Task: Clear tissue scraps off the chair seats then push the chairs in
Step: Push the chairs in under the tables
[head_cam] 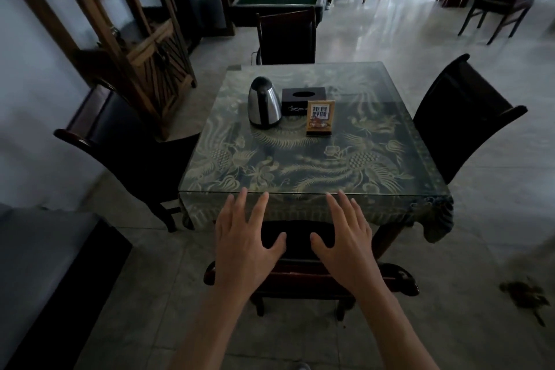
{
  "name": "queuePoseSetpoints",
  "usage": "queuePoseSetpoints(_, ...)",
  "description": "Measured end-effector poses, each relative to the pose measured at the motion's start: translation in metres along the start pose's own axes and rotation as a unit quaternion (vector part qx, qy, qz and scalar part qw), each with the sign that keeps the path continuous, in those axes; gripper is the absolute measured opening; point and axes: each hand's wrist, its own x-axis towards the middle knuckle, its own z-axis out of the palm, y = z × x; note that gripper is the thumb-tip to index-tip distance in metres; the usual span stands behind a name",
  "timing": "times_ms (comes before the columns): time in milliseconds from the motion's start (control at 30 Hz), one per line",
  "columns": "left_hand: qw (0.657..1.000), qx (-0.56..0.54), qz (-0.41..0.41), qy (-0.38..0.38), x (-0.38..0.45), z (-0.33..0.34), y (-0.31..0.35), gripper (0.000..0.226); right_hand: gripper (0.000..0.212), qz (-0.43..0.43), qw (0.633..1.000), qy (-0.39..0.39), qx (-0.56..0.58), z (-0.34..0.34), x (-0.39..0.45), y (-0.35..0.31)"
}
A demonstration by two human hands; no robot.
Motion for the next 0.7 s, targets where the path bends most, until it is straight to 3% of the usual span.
queuePoseSetpoints(367,0.998,0.011,-0.063,-0.014,0.008,-0.005,-0.051,0.082,0.081,-0.041,0.996,-0.068,0.032,0.044,0.038,-0.04)
queuePoseSetpoints(700,0.989,-0.022,-0.142,0.02,0.026,-0.023,-0.192,0.081,0.076,-0.109,0.985,-0.131,0.035,0.138,0.092,-0.153)
